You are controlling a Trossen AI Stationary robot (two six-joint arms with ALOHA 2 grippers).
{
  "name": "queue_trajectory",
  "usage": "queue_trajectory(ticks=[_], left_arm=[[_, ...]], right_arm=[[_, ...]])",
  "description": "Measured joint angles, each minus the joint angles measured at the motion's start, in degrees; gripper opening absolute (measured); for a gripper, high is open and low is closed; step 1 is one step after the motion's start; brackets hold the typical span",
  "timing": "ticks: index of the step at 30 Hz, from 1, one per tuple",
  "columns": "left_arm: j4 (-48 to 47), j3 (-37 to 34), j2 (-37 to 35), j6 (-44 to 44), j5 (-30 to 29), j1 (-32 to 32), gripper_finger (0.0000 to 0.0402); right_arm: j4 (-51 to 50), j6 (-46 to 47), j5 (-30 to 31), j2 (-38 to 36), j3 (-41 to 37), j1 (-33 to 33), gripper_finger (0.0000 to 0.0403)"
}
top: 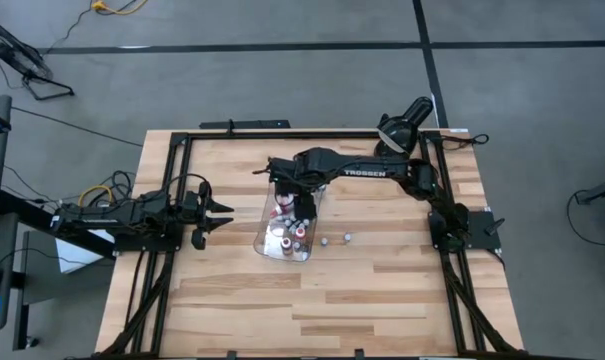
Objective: Pick & Place food coloring
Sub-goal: Put the small red food coloring bottle into the transparent bin
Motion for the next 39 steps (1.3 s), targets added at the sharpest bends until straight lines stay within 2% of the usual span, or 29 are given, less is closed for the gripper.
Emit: queue_trajectory(ticks=[13, 16, 21, 26, 30, 34, 39], left_arm=[[0.0, 0.0, 0.0, 0.0, 0.0, 0.0, 0.0118], [0.0, 0.0, 0.0, 0.0, 0.0, 0.0, 0.0118], [0.0, 0.0, 0.0, 0.0, 0.0, 0.0, 0.0118], [0.0, 0.0, 0.0, 0.0, 0.0, 0.0, 0.0118], [0.0, 0.0, 0.0, 0.0, 0.0, 0.0, 0.0118], [0.0, 0.0, 0.0, 0.0, 0.0, 0.0, 0.0118], [0.0, 0.0, 0.0, 0.0, 0.0, 0.0, 0.0118]], right_arm=[[-14.0, 16.2, 0.4, -0.2, 13.4, -1.9, 0.019], [-17.8, 14.5, 0.4, -1.6, 13.2, -2.4, 0.0195], [-20.2, 5.9, 0.4, -6.9, 10.3, -2.4, 0.0198], [-18.9, -4.5, 0.3, -12.5, 3.0, -2.4, 0.0197], [-11.8, -8.3, -0.1, -17.7, -7.3, -1.9, 0.0197], [-0.5, -6.3, -0.5, -23.6, -21.5, -0.7, 0.0199], [7.6, 4.1, -3.2, -29.0, -35.0, 2.3, 0.0196]])
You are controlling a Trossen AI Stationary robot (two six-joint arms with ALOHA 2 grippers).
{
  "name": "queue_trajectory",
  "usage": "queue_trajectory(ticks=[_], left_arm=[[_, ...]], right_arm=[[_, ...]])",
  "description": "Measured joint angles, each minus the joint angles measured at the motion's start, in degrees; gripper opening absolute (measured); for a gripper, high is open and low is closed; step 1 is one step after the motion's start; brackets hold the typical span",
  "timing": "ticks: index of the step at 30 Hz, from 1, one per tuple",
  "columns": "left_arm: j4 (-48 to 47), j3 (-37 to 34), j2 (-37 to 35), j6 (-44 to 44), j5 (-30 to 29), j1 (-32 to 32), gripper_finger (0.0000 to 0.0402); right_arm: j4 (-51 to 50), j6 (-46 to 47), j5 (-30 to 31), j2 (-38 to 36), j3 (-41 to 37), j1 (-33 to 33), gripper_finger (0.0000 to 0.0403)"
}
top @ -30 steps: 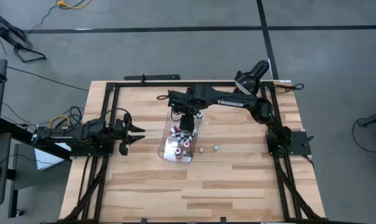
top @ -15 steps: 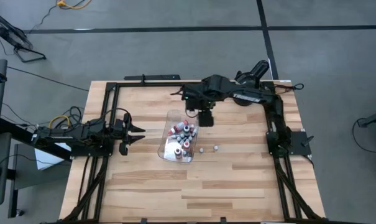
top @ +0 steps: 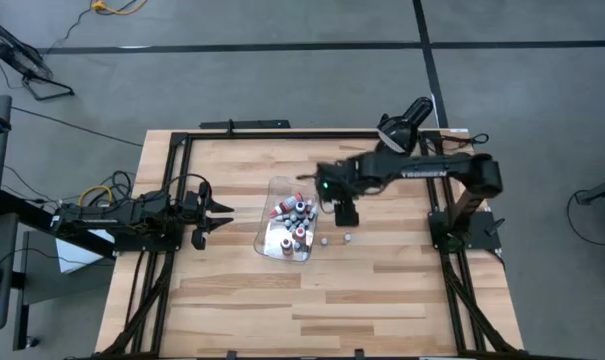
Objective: Pick & Place food coloring
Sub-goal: Put the small red food coloring bottle into the transparent bin
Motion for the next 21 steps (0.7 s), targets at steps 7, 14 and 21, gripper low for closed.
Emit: queue_trajectory(ticks=[7, 14, 21], left_arm=[[0.0, 0.0, 0.0, 0.0, 0.0, 0.0, 0.0118], [0.0, 0.0, 0.0, 0.0, 0.0, 0.0, 0.0118], [0.0, 0.0, 0.0, 0.0, 0.0, 0.0, 0.0118]], right_arm=[[0.8, 14.4, -3.1, -2.1, -7.2, 5.1, 0.0195], [1.0, 29.5, -3.1, -0.6, -8.2, 8.0, 0.0201], [1.0, 41.8, -4.3, 2.6, -8.3, 9.4, 0.02]])
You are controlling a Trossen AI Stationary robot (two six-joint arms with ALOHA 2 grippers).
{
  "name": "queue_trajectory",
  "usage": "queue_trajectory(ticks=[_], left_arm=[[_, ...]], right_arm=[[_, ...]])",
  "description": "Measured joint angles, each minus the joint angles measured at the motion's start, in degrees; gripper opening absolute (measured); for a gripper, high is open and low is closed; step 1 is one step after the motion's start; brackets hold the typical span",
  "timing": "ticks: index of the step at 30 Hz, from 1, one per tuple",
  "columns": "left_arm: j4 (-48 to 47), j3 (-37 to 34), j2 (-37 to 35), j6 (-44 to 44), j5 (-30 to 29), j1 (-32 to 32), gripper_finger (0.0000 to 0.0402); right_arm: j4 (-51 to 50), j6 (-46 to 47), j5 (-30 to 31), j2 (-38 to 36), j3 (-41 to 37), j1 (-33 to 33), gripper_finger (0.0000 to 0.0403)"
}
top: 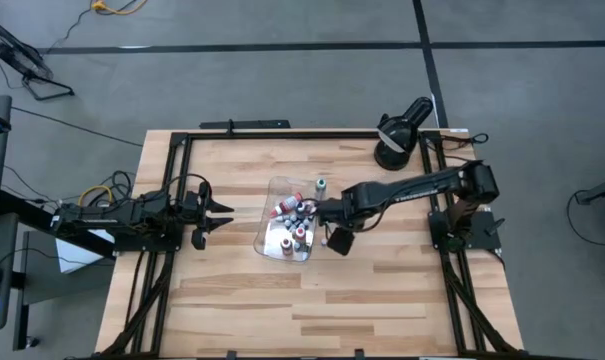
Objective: Pick & Place food coloring
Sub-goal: Put the small red food coloring bottle into the transparent bin
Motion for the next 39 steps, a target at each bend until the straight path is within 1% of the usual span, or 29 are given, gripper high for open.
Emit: queue_trajectory(ticks=[8, 14, 18, 20, 22, 26, 29, 31, 39], left_arm=[[0.0, 0.0, 0.0, 0.0, 0.0, 0.0, 0.0118], [0.0, 0.0, 0.0, 0.0, 0.0, 0.0, 0.0118], [0.0, 0.0, 0.0, 0.0, 0.0, 0.0, 0.0118], [0.0, 0.0, 0.0, 0.0, 0.0, 0.0, 0.0118], [0.0, 0.0, 0.0, 0.0, 0.0, 0.0, 0.0118], [0.0, 0.0, 0.0, 0.0, 0.0, 0.0, 0.0118], [0.0, 0.0, 0.0, 0.0, 0.0, 0.0, 0.0118], [0.0, 0.0, 0.0, 0.0, 0.0, 0.0, 0.0118], [0.0, 0.0, 0.0, 0.0, 0.0, 0.0, 0.0118]], right_arm=[[0.7, 3.4, -0.1, 4.4, 0.0, 0.5, 0.0204], [1.8, 6.1, -0.1, 5.4, -0.3, 0.6, 0.0205], [4.1, 8.1, -0.3, 5.4, -3.5, 0.6, 0.0205], [5.8, 8.9, -1.5, 5.4, -5.0, 0.7, 0.0203], [7.5, 8.9, -2.7, 5.4, -6.1, 1.0, 0.0202], [10.8, 9.0, -3.0, 5.4, -7.9, 1.1, 0.0194], [10.6, 9.0, -2.8, 5.4, -7.9, 1.1, 0.0177], [10.5, 8.9, -2.8, 5.4, -7.9, 1.1, 0.0157], [10.4, 8.4, -2.8, 5.4, -7.9, 0.6, 0.0057]])
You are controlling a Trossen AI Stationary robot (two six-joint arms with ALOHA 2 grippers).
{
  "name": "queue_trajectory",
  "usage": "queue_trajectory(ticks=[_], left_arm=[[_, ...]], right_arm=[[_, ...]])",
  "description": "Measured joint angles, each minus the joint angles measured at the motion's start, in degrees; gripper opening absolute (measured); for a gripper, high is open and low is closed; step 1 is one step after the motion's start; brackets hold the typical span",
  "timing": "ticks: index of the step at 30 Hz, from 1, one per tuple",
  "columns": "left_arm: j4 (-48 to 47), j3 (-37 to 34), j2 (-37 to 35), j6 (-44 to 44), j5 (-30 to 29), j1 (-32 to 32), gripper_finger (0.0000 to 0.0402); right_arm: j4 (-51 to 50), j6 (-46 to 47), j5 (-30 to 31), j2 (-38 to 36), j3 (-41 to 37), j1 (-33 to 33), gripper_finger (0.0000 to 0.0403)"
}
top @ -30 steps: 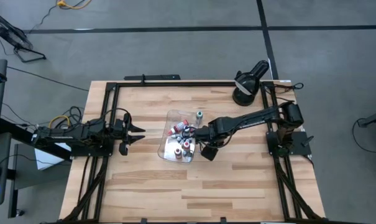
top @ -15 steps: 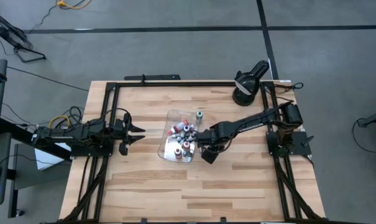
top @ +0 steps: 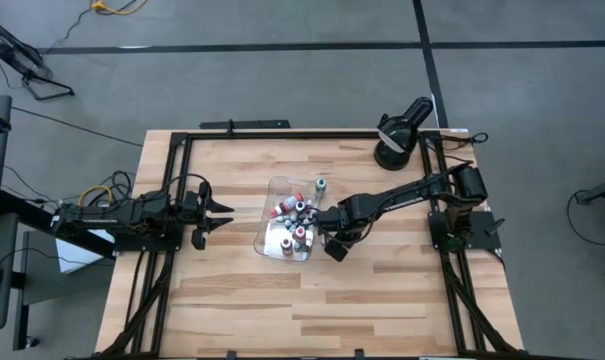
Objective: Pick & Place food coloring
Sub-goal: Put the small red food coloring bottle into the transparent bin
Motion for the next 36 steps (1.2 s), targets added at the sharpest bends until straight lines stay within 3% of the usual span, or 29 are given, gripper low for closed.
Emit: queue_trajectory(ticks=[3, 9, 20, 26, 31, 36], left_arm=[[0.0, 0.0, 0.0, 0.0, 0.0, 0.0, 0.0118], [0.0, 0.0, 0.0, 0.0, 0.0, 0.0, 0.0118], [0.0, 0.0, 0.0, 0.0, 0.0, 0.0, 0.0118], [0.0, 0.0, 0.0, 0.0, 0.0, 0.0, 0.0118], [0.0, 0.0, 0.0, 0.0, -0.1, 0.0, 0.0118], [0.0, 0.0, 0.0, 0.0, 0.0, 0.0, 0.0118]], right_arm=[[0.0, -1.1, -0.1, 0.0, 0.0, 0.0, 0.0042], [0.3, -4.0, -2.3, 0.0, 0.0, 0.0, 0.0057], [4.6, -15.9, -17.2, -1.9, 0.1, -2.3, 0.0045], [6.7, -18.2, -24.3, -6.4, 0.0, -5.8, 0.0048], [12.3, -18.2, -31.2, -12.0, 0.0, -8.7, 0.0048], [24.6, -17.6, -38.0, -15.9, 0.1, -10.5, 0.0048]])
